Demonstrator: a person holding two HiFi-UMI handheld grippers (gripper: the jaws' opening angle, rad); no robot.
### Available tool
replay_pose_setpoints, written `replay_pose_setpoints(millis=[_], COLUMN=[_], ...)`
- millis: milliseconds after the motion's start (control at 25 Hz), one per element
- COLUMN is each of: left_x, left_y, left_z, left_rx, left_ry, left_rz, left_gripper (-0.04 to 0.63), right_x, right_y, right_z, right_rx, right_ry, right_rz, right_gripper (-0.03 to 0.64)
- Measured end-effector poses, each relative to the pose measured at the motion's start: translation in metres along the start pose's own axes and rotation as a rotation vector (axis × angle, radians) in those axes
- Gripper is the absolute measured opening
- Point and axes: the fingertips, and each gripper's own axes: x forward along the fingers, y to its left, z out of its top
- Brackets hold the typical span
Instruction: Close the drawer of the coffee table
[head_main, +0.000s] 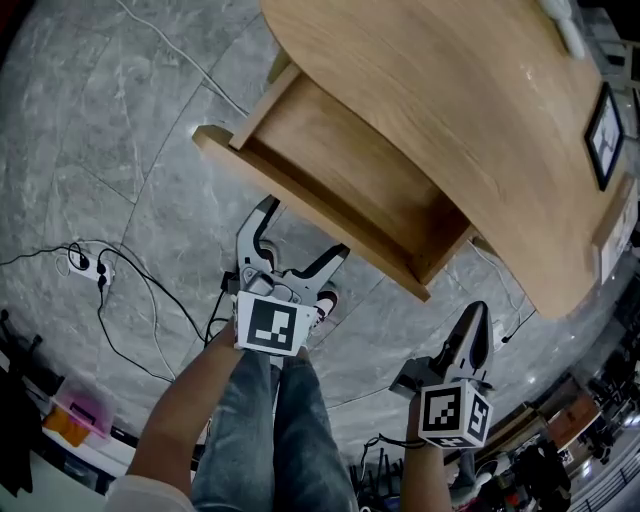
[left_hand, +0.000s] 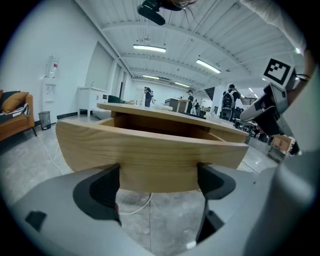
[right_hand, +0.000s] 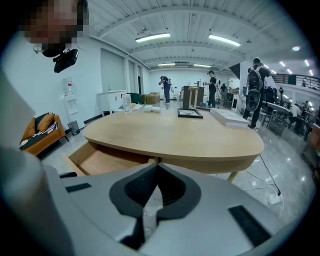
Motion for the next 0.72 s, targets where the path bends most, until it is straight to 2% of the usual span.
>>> replay_pose_setpoints(millis=[200,560,720], left_x=[-0.001,0.036,0.047], left_y=[0.000,0.004,0.005], left_z=[-0.001,0.024,0.026], left_rx=[-0.004,0.003,-0.025], left_ry=[-0.002,0.026,0.028], left_rz=[0.003,0.013,0.010], left_gripper=[0.487,0.488,0.488], right_x=[-0.005,0.004,0.003], right_y=[-0.001,-0.015,-0.017], right_z=[-0.004,0.002,0.002], right_rx=[0.020,0.063,0.099], right_ry=[-0.006,0.007,0.004], right_rz=[-0.014,-0.056,-0.069], right_gripper=[0.000,0.000,0.000])
